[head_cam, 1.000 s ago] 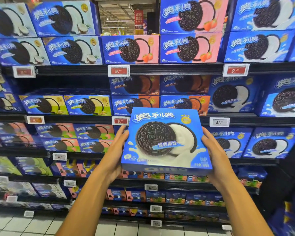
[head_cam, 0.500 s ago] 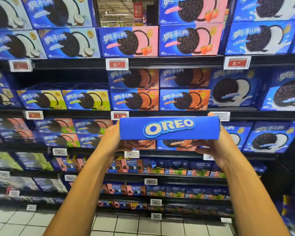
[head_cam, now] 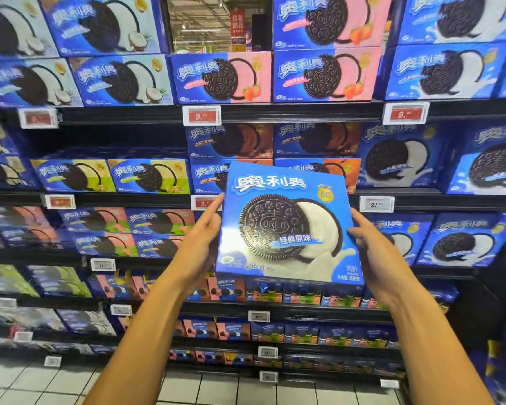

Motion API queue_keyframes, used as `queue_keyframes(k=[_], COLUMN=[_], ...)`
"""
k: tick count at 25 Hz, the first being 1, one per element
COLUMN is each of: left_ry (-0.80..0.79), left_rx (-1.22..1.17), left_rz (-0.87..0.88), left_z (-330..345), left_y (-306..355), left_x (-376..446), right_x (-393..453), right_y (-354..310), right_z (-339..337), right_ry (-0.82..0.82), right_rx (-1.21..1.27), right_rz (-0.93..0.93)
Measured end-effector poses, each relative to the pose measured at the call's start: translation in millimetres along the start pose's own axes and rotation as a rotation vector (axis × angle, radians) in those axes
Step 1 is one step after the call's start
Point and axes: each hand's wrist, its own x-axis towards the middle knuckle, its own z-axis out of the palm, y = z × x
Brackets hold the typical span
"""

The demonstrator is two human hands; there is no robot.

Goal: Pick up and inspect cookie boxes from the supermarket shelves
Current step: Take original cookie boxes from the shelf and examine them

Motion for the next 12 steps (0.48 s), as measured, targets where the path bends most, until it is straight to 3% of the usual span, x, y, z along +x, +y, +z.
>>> queue_keyframes(k=[3,12], left_ry=[0.052,0.012], left_rx=[-0.054,-0.170], left_rz=[-0.002,0.108], left_z=[-2,-13], left_y=[-8,-20], left_x=[-2,-9], right_x=[-2,-9], right_y=[4,3], right_z=[5,18], right_ry=[0.005,0.067], right_rx=[0.027,0.046], right_rz=[-0.026,-0.149])
